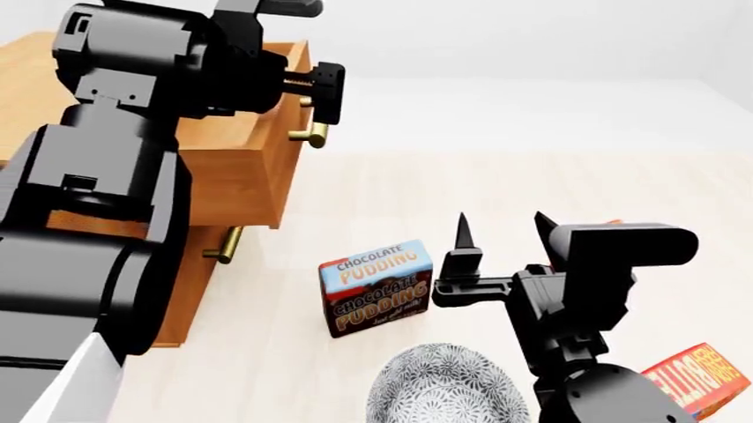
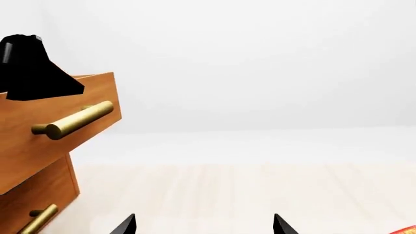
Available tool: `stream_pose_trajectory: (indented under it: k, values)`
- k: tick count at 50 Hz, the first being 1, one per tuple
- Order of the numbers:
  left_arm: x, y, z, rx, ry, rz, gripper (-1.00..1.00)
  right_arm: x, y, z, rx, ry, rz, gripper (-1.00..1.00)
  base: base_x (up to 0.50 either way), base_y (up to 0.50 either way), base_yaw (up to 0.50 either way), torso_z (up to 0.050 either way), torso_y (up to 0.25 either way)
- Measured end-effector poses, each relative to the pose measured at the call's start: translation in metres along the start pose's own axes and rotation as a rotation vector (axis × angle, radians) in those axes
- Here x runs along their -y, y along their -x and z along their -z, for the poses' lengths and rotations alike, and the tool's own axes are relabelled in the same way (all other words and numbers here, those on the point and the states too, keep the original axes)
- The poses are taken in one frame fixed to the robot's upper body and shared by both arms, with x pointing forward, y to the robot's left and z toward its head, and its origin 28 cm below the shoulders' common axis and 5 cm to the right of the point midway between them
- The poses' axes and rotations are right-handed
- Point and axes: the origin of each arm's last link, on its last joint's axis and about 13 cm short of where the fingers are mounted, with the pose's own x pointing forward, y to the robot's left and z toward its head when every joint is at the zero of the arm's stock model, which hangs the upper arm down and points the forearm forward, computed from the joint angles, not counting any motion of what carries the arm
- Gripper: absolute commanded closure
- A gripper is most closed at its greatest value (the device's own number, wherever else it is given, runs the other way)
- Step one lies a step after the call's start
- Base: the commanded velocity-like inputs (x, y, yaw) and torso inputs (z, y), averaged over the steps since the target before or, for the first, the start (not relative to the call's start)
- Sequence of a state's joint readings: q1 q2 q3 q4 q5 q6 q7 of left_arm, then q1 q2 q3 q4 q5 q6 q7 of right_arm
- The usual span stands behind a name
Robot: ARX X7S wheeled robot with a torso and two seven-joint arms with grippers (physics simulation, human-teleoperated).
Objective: Put the butter at the front in the top drawer of the cabinet and close it.
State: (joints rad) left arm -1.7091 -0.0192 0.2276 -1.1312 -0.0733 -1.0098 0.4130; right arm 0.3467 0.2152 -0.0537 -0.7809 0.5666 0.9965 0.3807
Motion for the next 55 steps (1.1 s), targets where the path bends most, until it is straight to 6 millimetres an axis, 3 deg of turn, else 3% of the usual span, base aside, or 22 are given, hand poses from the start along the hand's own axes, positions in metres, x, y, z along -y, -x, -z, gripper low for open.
stream_pose_trajectory:
  k: [33,55]
  values:
    - [0.034,-0.014,0.003,0.022,-0.001,0.147,-1.00,0.004,0.010,-0.002,0.017,-0.013,0.031,-1.00,0.00,0.00,0.00,0.000,0.000]
    - [0.040,-0.013,0.003,0.028,-0.012,0.119,-1.00,0.004,0.010,0.000,0.009,-0.011,0.029,-1.00,0.00,0.00,0.00,0.000,0.000]
